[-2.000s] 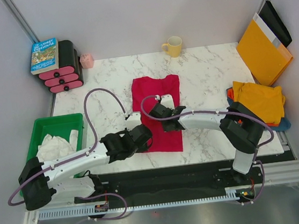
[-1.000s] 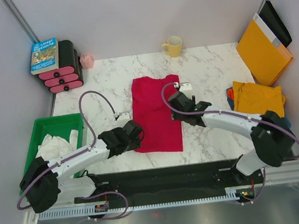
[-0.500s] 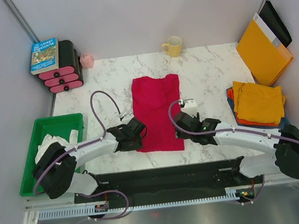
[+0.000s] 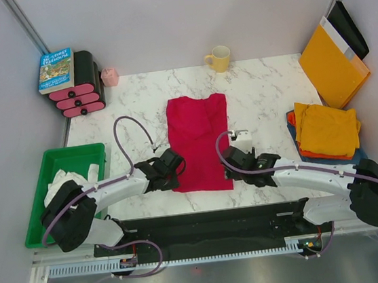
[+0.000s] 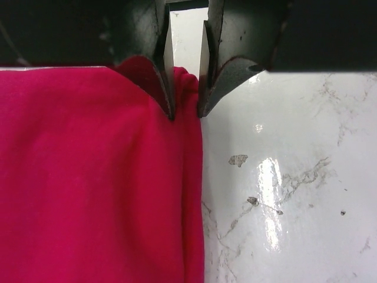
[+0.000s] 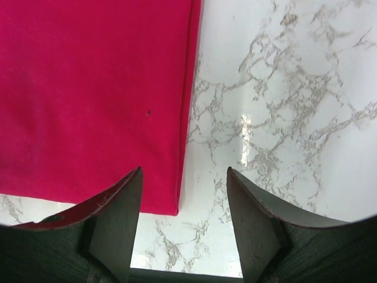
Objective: Fold and stack the t-shirts
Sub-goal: Grab one side of the 2/3 rectangular tshirt with both arms
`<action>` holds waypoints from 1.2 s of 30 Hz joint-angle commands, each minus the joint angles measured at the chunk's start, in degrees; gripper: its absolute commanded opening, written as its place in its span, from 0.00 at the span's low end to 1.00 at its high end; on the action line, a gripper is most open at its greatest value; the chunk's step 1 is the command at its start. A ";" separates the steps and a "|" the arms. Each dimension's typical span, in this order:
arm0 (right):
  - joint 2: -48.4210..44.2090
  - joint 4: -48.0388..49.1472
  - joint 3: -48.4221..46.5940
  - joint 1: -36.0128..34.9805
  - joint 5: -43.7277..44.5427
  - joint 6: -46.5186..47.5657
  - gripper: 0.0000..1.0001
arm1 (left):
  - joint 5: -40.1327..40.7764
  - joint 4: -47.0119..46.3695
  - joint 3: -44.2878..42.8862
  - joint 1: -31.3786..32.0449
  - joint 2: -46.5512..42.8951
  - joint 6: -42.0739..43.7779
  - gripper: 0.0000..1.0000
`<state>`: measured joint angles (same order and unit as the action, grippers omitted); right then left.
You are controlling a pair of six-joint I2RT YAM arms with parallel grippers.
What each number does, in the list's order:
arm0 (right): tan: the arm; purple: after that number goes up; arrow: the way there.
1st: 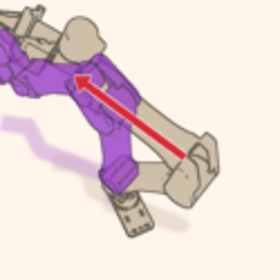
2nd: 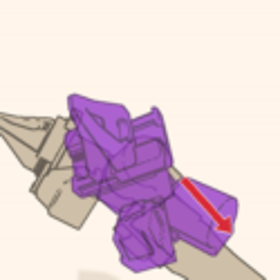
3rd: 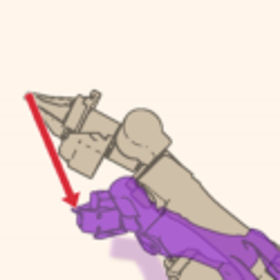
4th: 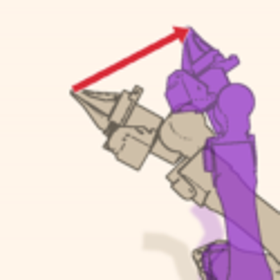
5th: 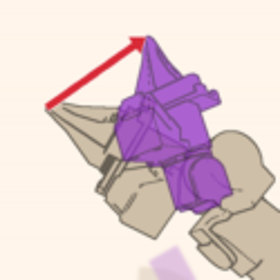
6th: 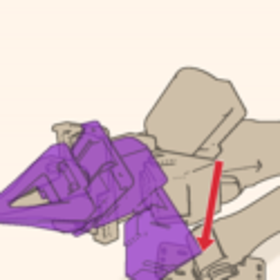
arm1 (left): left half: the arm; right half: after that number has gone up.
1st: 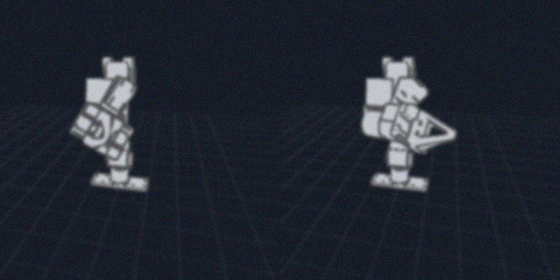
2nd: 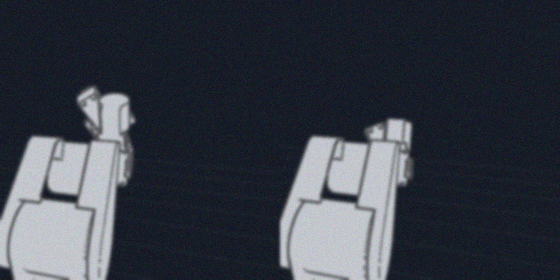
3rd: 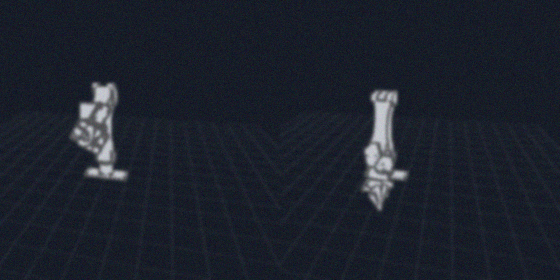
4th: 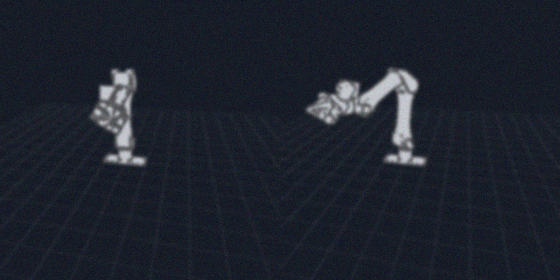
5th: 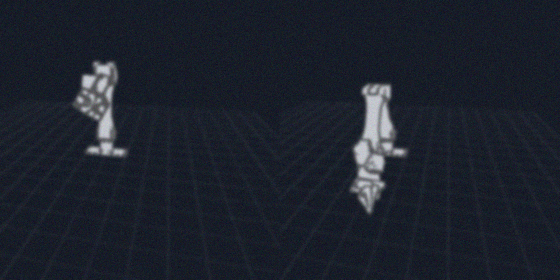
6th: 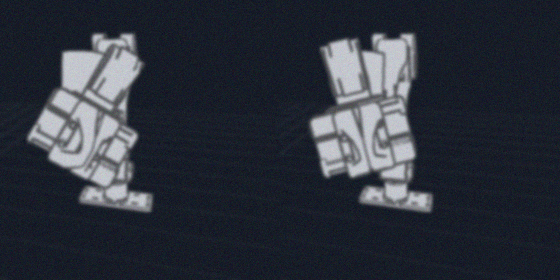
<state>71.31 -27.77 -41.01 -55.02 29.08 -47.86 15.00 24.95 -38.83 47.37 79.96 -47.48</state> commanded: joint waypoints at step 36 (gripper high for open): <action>4.72 2.72 10.61 -5.71 -6.85 -17.36 0.06 | -3.93 1.68 7.02 1.32 -4.20 -3.49 0.42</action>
<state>74.52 -21.26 -32.25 -60.05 23.99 -63.29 12.73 20.12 -33.76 47.79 75.35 -49.67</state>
